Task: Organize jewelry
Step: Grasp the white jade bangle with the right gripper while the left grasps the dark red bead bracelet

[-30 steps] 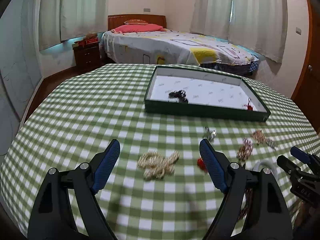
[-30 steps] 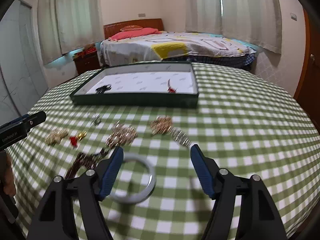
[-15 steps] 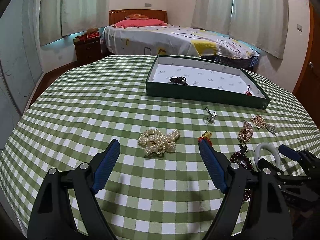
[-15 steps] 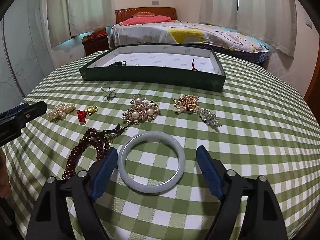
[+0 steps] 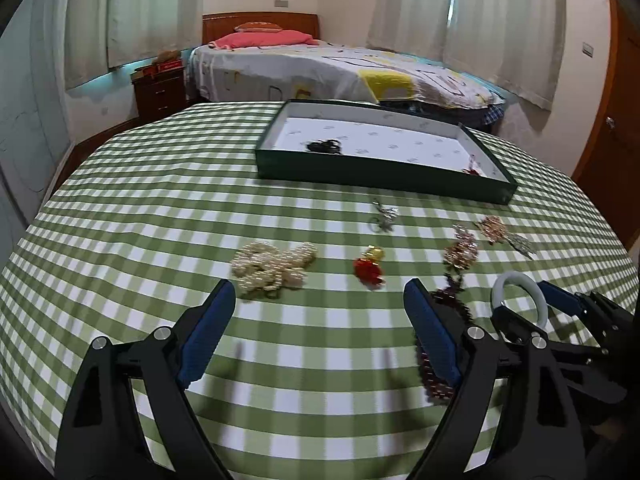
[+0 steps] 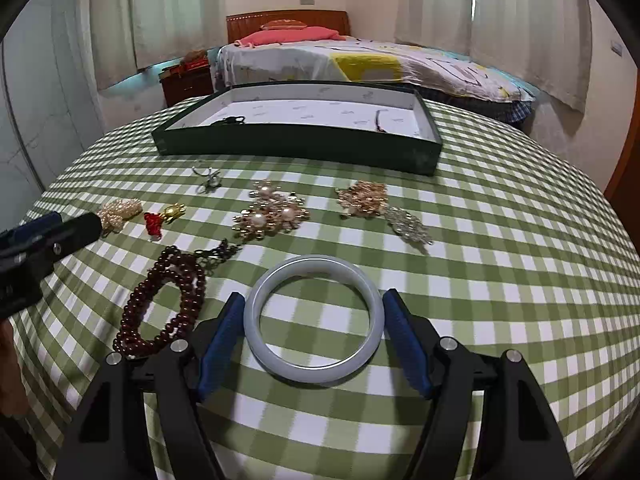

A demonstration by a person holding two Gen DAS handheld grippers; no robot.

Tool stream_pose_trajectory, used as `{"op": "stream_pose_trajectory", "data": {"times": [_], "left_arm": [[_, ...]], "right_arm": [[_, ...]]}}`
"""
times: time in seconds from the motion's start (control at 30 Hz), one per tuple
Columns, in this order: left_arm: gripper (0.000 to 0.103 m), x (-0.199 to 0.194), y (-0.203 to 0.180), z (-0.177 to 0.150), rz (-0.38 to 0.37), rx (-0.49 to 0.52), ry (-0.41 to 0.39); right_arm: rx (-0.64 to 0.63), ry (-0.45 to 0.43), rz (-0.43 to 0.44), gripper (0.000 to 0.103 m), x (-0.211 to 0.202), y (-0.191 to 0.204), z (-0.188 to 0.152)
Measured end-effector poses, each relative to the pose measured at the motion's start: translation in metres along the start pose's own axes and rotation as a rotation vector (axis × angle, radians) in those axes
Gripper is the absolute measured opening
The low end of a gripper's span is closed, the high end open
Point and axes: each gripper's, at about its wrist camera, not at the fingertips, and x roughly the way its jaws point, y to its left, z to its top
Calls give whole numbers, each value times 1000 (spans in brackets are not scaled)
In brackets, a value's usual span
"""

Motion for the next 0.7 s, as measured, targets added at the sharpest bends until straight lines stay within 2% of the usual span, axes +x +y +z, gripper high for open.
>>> {"op": "stream_pose_trajectory", "data": {"times": [0.27,0.7], "left_arm": [[84,3,-31,-6,-56,29,34],[84,20,-72,-20,-62,118,92]], "right_arm": [[55,-10,-20,69,-8,-25,-2],[136,-38,-39,69,-19,-60,-10]]}}
